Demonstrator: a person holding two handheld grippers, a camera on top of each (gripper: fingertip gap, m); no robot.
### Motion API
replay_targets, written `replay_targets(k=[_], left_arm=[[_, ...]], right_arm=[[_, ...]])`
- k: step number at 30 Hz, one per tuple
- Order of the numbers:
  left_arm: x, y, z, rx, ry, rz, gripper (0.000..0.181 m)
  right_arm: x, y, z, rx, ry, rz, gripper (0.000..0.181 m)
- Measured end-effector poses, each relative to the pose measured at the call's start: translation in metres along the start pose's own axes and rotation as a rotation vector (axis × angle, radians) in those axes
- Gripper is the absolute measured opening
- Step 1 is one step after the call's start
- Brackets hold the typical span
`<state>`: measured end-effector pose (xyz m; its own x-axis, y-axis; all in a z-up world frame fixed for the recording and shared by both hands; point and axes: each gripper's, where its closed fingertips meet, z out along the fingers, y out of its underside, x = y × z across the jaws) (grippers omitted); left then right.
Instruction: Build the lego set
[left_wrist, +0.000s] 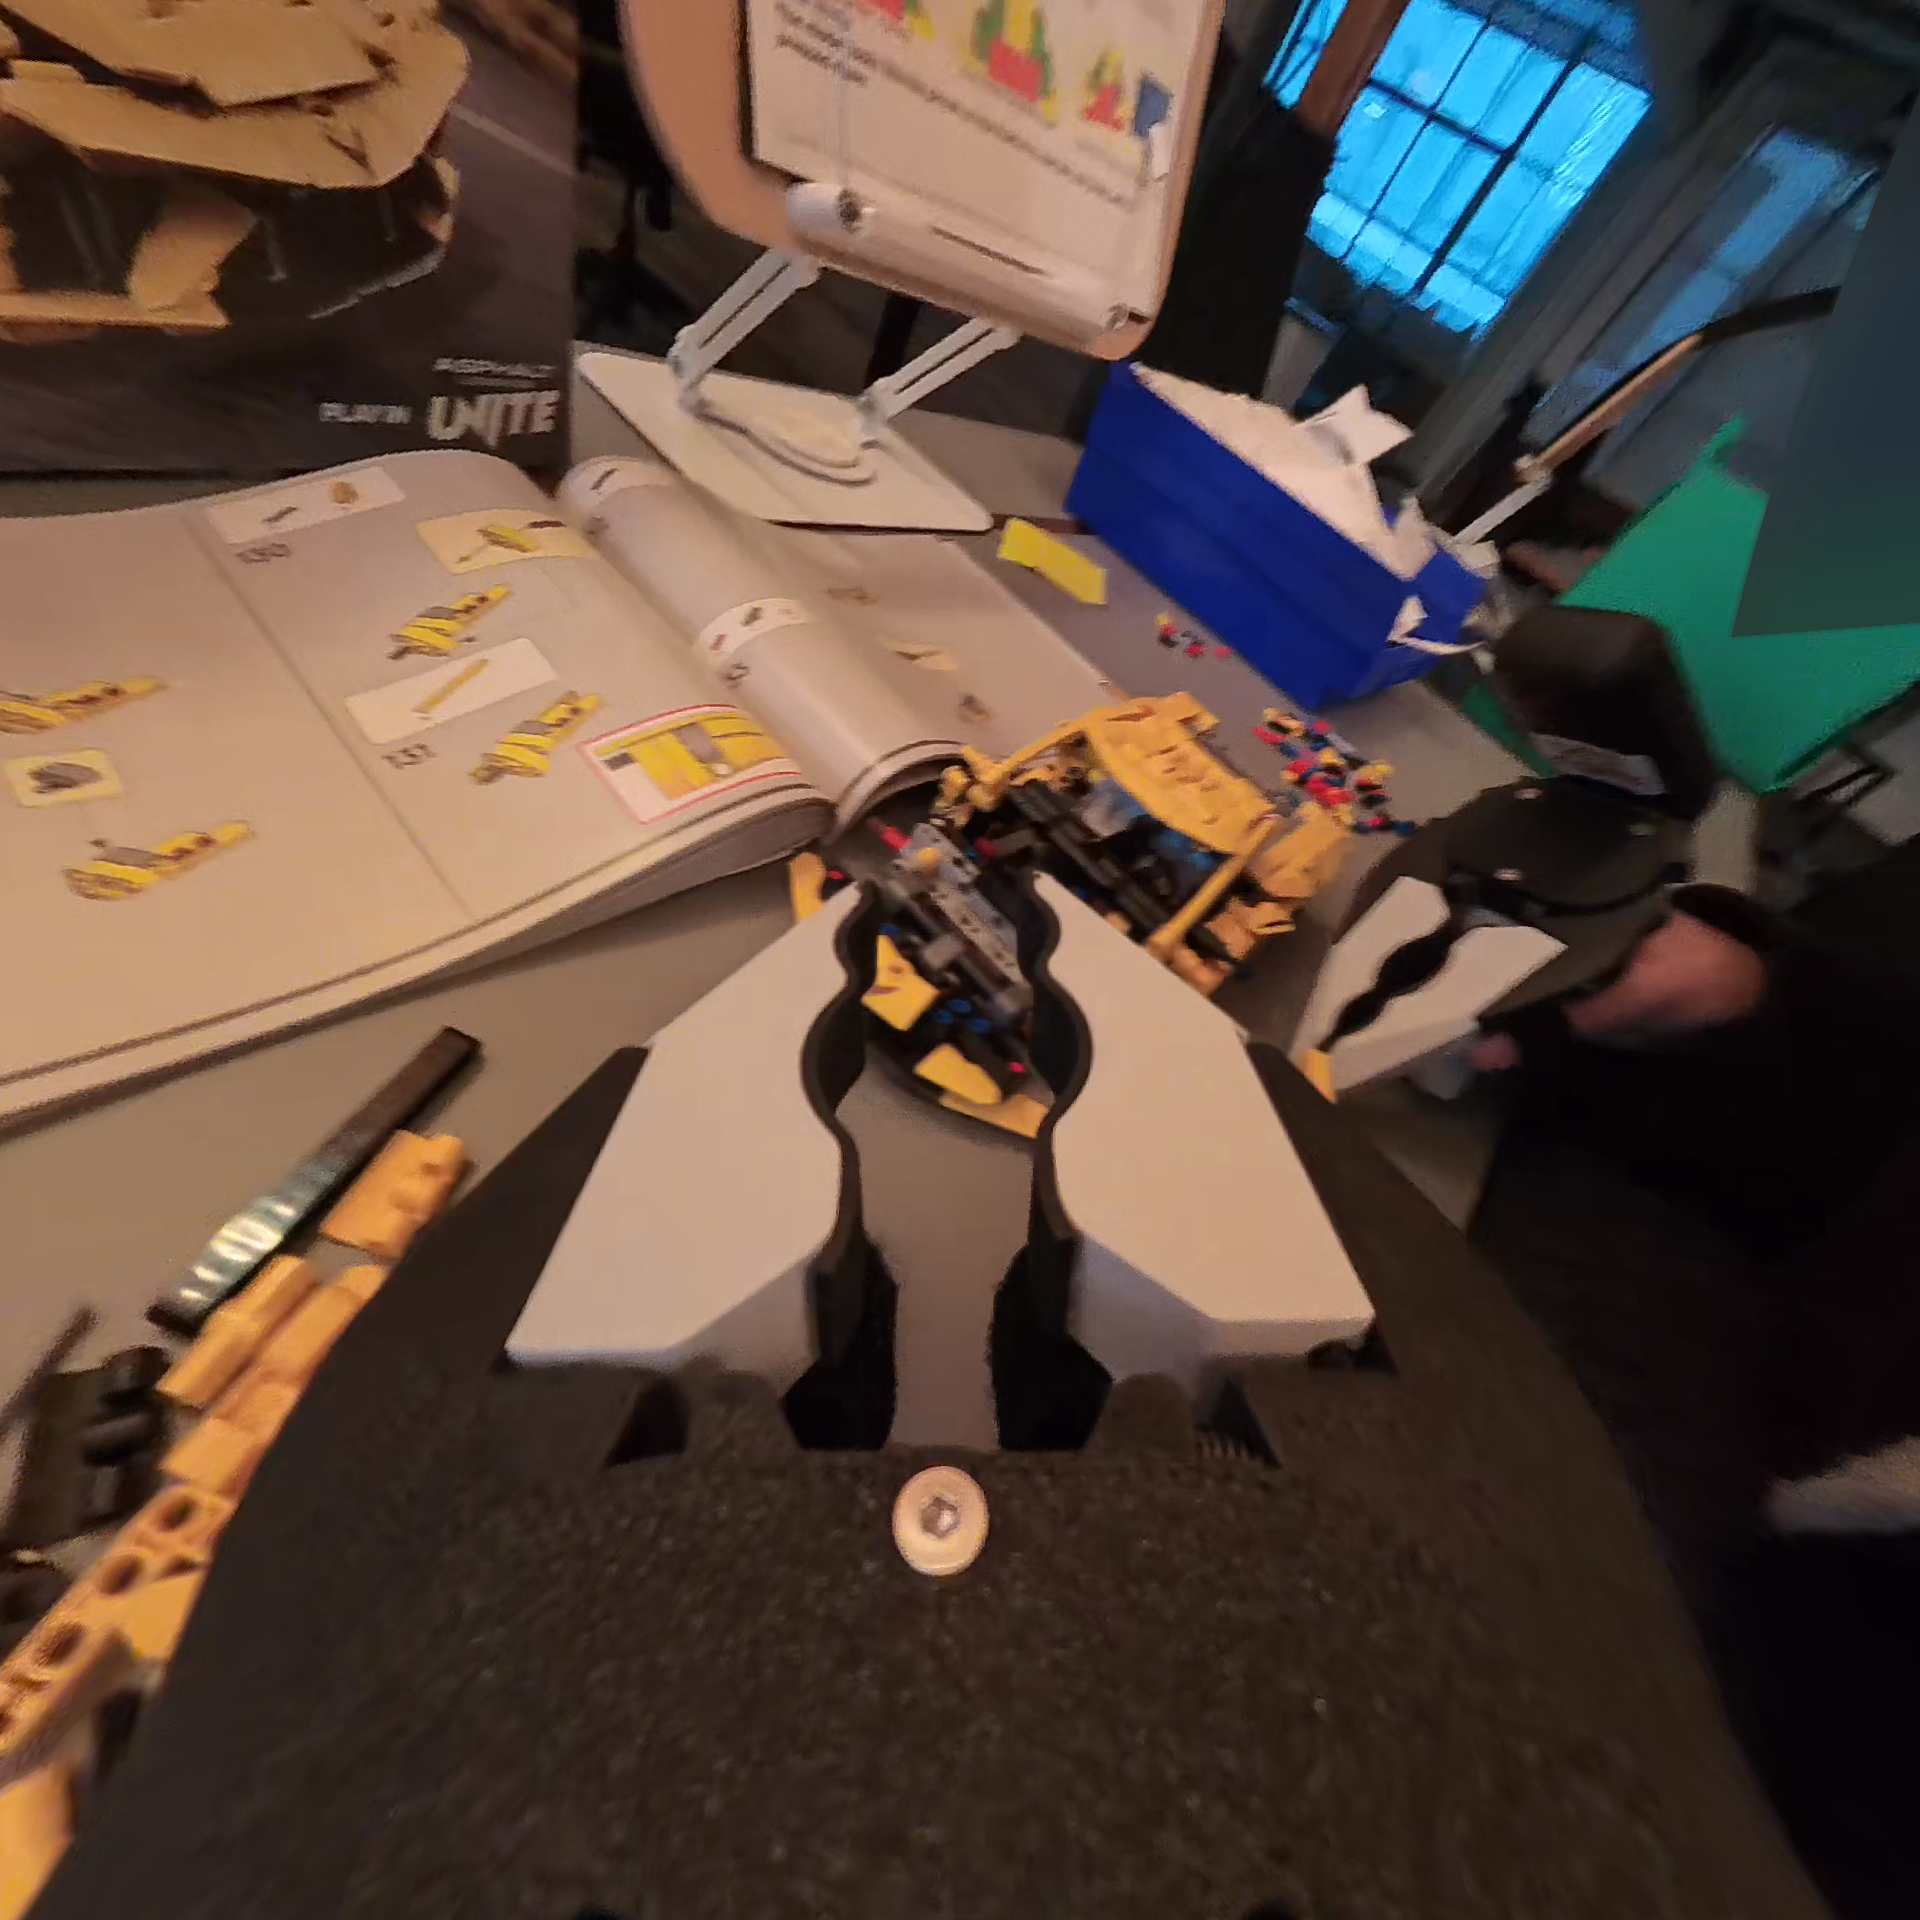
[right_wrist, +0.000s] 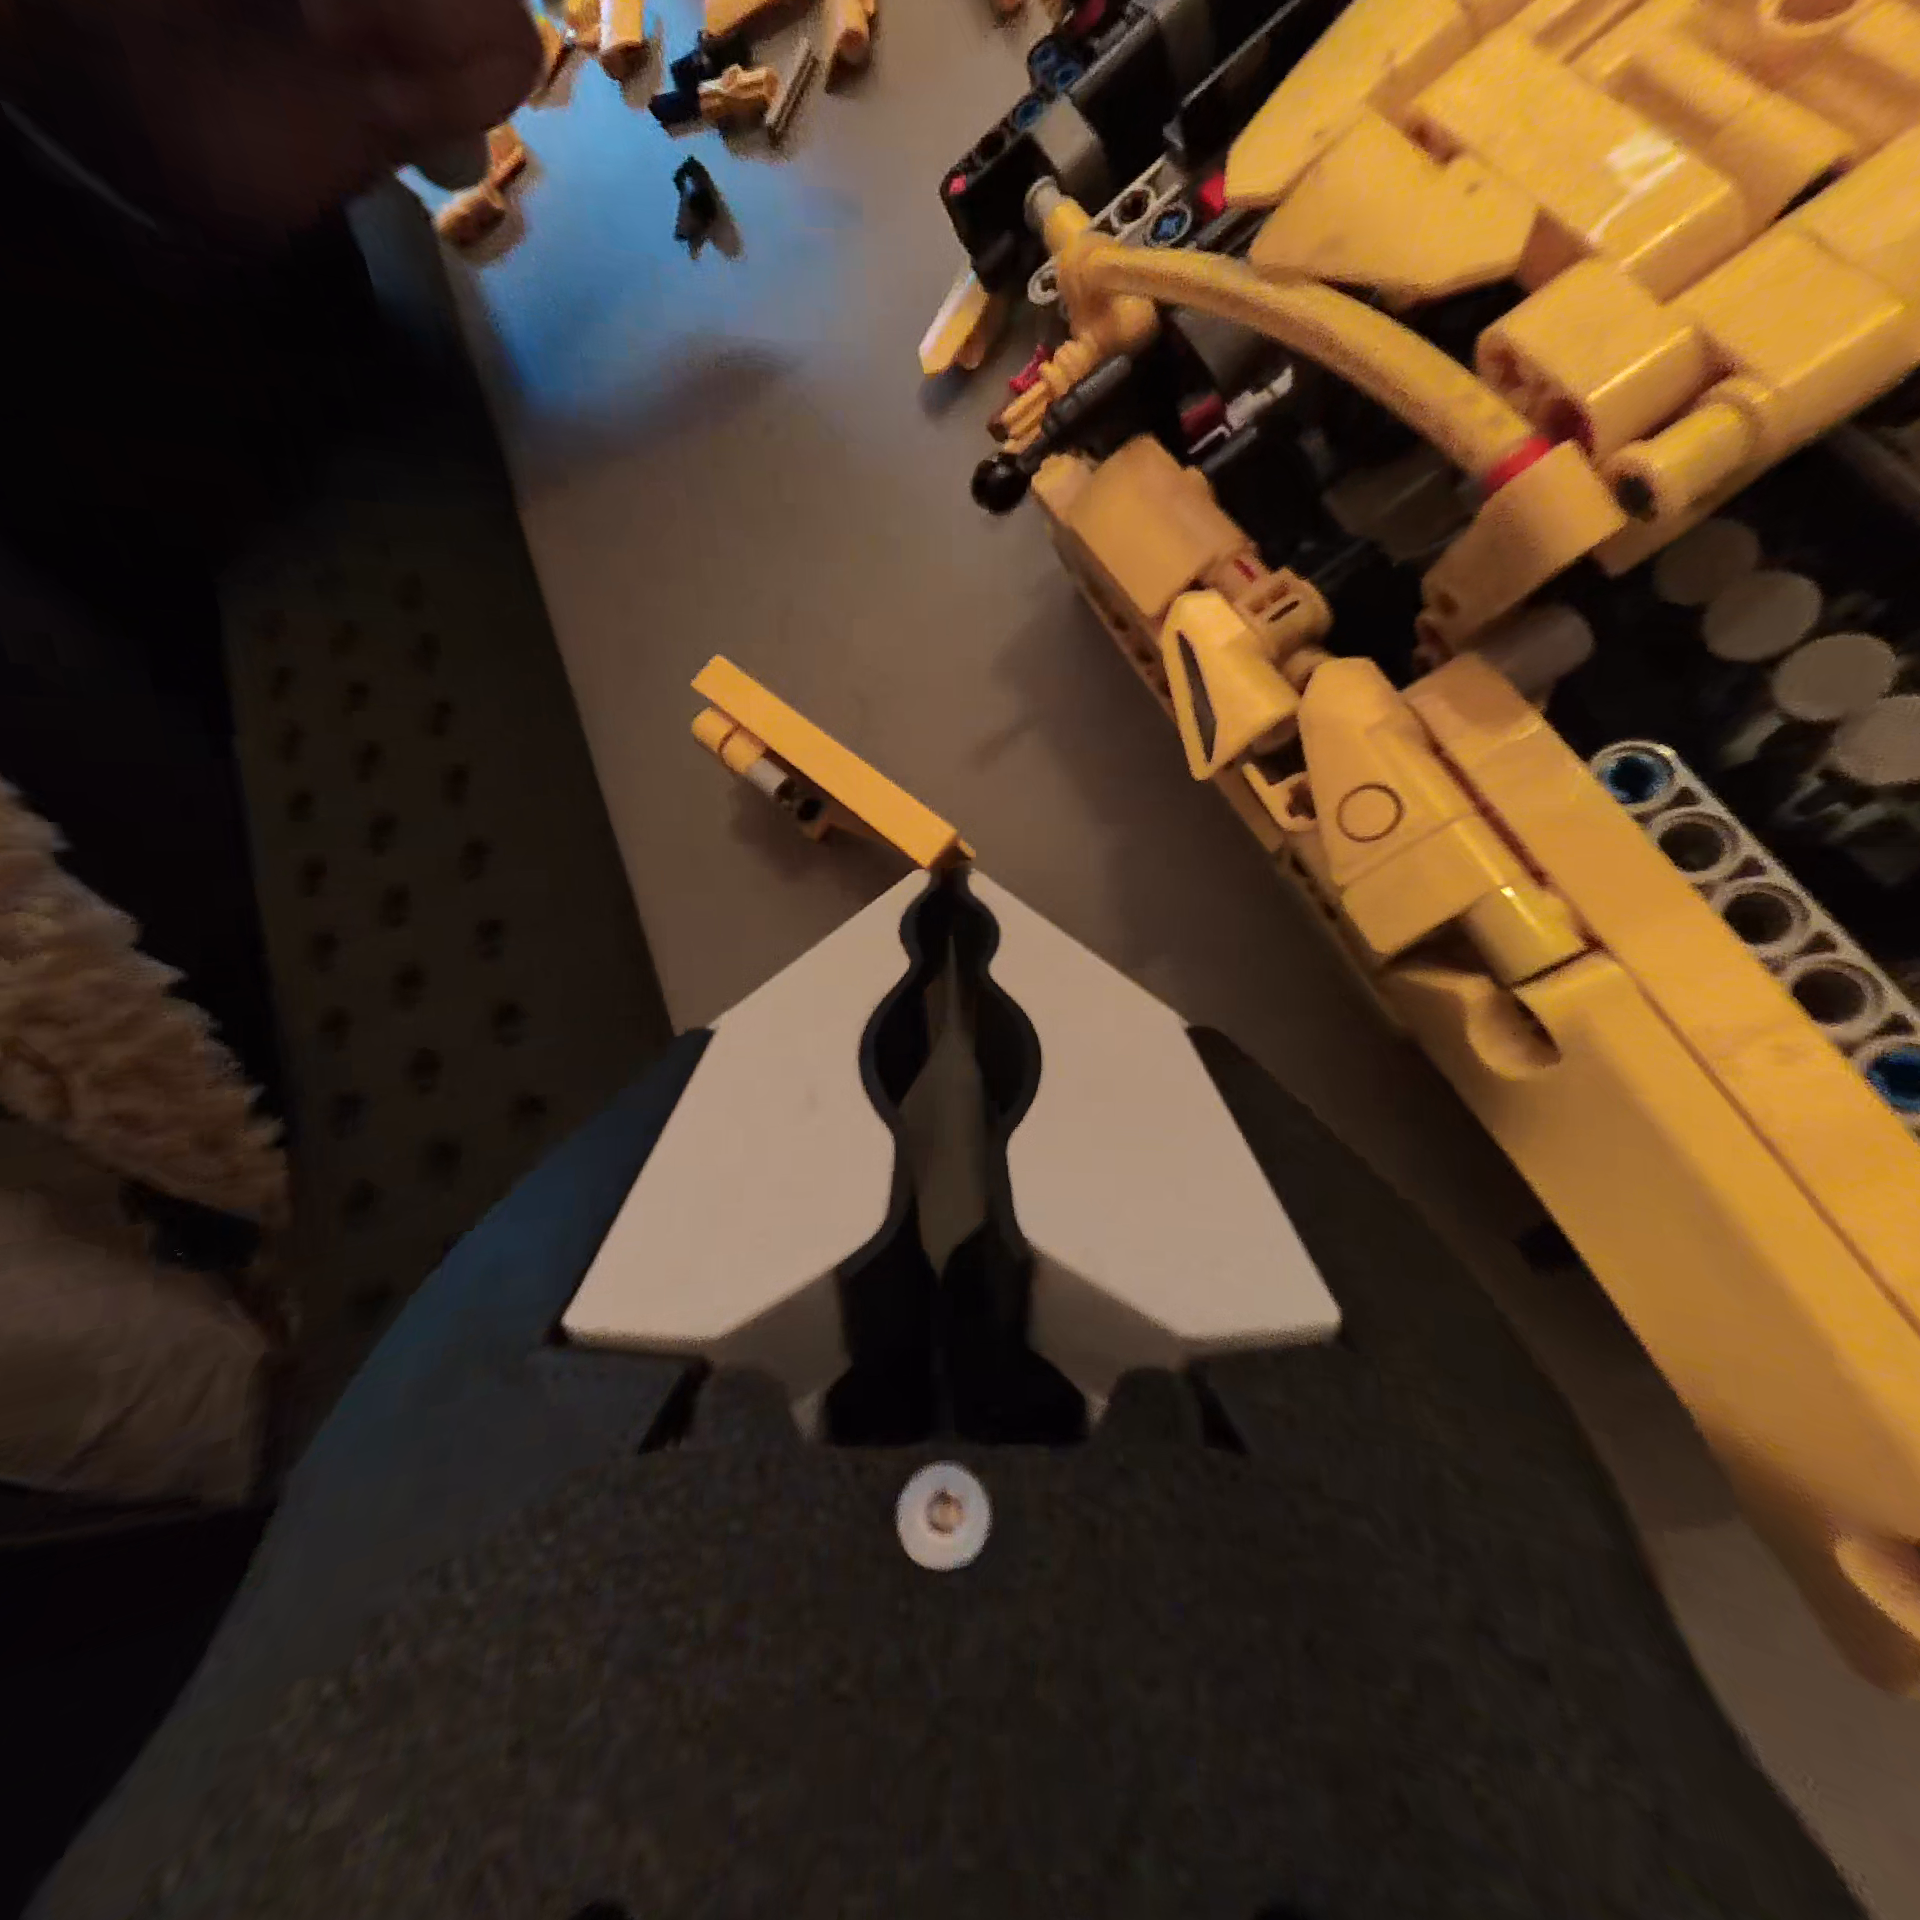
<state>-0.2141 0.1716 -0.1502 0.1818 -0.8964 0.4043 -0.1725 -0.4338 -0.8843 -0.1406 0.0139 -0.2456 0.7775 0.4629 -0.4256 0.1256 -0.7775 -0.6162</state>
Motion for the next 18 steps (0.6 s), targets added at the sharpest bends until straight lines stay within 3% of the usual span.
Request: replay_targets(k=[4, 7, 11, 15, 18], left_arm=[[-0.015, 0.005, 0.01, -0.038, -0.002, -0.02, 0.026], [-0.015, 0.0, 0.006, -0.003, 0.03, -0.059, 0.026], [-0.033, -0.019, -0.01, 0.103, -0.034, -0.068, 0.026], [-0.061, -0.038, -0.042, 0.195, -0.142, -0.044, 0.026], [-0.085, -0.059, -0.092, 0.214, -0.268, 0.022, 0.026]], right_arm=[[-0.003, -0.004, 0.005, -0.007, -0.066, 0.029, 0.0], [-0.005, -0.005, 0.006, -0.006, -0.099, 0.02, 0.002], [-0.003, -0.013, -0.002, 0.055, -0.159, 0.084, 0.01], [-0.008, -0.039, -0.023, 0.222, -0.216, 0.091, 0.012], [-0.018, -0.054, -0.034, 0.32, -0.25, 0.04, 0.01]])
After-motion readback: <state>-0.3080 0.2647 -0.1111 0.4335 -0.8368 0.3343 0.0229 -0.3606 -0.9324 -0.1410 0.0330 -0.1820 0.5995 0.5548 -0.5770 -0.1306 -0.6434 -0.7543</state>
